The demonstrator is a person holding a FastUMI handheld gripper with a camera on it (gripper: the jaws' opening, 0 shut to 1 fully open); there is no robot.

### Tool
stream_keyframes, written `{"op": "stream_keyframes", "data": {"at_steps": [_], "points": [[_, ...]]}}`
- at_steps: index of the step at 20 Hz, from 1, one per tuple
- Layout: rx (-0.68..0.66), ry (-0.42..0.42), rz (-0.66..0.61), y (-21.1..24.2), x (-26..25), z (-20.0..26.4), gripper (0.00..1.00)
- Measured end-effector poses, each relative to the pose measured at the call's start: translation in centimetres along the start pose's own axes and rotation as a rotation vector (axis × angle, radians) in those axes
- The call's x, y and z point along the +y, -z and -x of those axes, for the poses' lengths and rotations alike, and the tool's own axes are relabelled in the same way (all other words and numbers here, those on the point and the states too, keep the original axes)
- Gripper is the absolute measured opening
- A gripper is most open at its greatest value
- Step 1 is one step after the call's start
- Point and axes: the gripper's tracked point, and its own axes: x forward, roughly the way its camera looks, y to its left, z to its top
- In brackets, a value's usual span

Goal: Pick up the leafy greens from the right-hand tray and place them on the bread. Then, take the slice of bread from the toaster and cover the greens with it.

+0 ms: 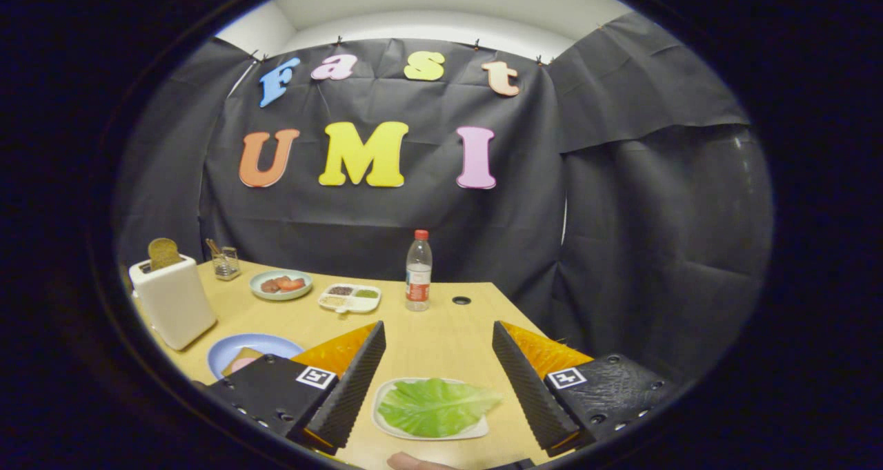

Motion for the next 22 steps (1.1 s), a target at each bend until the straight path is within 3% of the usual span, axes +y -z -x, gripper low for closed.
{"op": "stream_keyframes", "data": {"at_steps": [2, 6, 9, 15, 18, 22], "points": [[0.059, 0.014, -0.013, 2.2, -1.1, -1.9, 0.95], [0.234, -0.063, -0.063, 8.3, 1.2, -4.1, 0.95], [0.314, -0.036, 0.035, 11.4, 1.0, -5.1, 0.95], [0.484, -0.020, 0.041, 15.8, 0.7, -5.6, 0.90], [0.491, -0.035, 0.076, 16.1, 1.3, -5.8, 0.71], [0.511, -0.100, -0.004, 16.7, 2.5, -6.0, 0.46]]}}
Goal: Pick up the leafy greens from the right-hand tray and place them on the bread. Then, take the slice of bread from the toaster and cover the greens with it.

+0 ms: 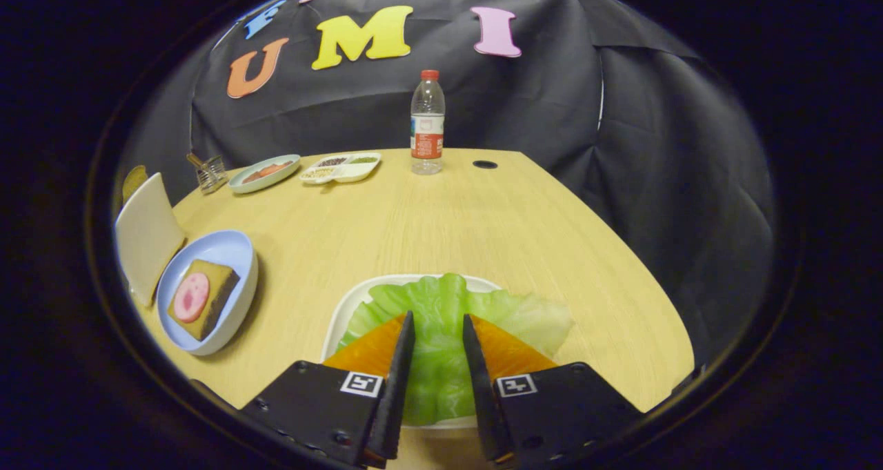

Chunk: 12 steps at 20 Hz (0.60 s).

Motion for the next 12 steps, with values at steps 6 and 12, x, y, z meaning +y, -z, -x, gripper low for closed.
{"op": "stream_keyframes", "data": {"at_steps": [6, 12], "points": [[0.025, -0.035, -0.027, -0.2, 0.9, 0.0, 0.01], [-0.027, -0.081, -0.107, -2.6, 0.9, 2.7, 0.00]]}}
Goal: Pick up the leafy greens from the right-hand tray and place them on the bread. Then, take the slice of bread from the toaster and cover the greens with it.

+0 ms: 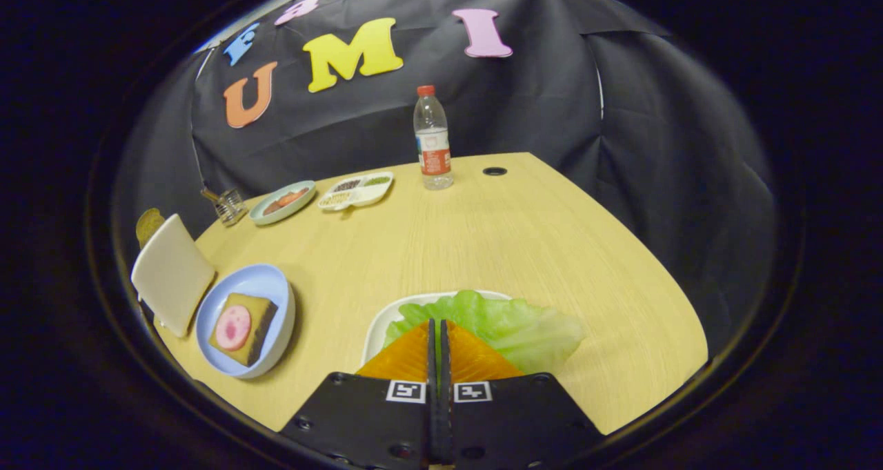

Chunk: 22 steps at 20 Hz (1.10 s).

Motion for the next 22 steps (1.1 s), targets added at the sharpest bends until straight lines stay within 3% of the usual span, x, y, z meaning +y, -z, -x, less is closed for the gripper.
{"op": "stream_keyframes", "data": {"at_steps": [4, 7, 9, 11, 13, 15, 16, 18, 19, 20, 22], "points": [[0.030, 0.069, 0.025, 1.0, -1.3, 0.5, 0.01], [0.059, 0.138, 0.075, 1.2, -2.2, 0.7, 0.64], [0.137, 0.186, 0.110, 2.2, -2.7, 0.5, 0.72], [0.263, 0.144, 0.070, 3.9, -1.6, 0.4, 0.78], [0.283, 0.133, 0.039, 3.9, -1.7, -0.7, 0.81], [0.318, 0.129, 0.065, 3.6, -1.6, -0.6, 0.79], [0.338, 0.131, 0.073, 3.6, -1.6, -0.5, 0.72], [0.330, 0.161, 0.080, 3.2, -2.0, -0.8, 0.45], [0.325, 0.162, 0.089, 3.2, -2.2, -1.0, 0.39], [0.311, 0.171, 0.090, 3.1, -2.0, -1.0, 0.09], [0.276, 0.170, 0.175, 2.8, -1.9, -1.0, 0.08]]}}
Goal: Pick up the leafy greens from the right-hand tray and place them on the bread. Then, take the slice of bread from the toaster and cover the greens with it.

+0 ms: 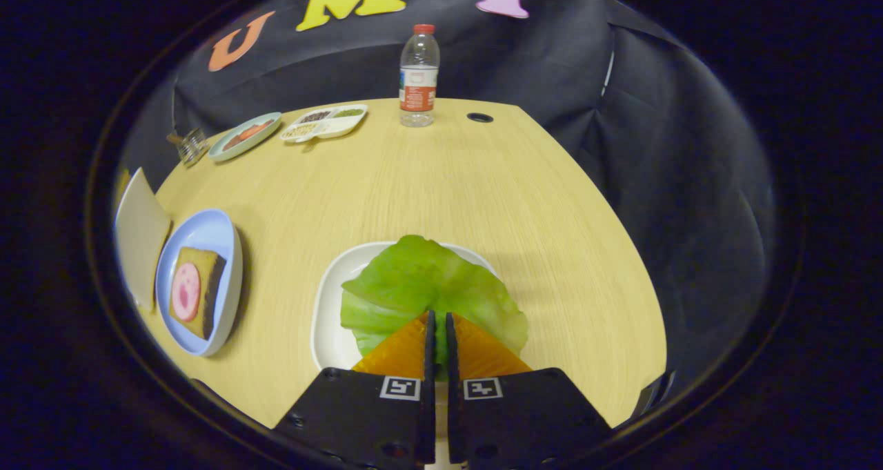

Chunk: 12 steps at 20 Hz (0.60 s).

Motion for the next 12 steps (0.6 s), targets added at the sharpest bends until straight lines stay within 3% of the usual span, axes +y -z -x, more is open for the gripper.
{"op": "stream_keyframes", "data": {"at_steps": [1, 2, 6, 12], "points": [[0.007, 0.017, 0.011, 0.2, 0.0, 0.2, 0.08], [0.000, 0.027, 0.005, 0.1, -0.1, 0.4, 0.01], [-0.010, 0.045, 0.001, -0.4, 0.3, 1.8, 0.00], [-0.067, -0.048, 0.002, -3.0, 6.5, 6.1, 0.00]]}}
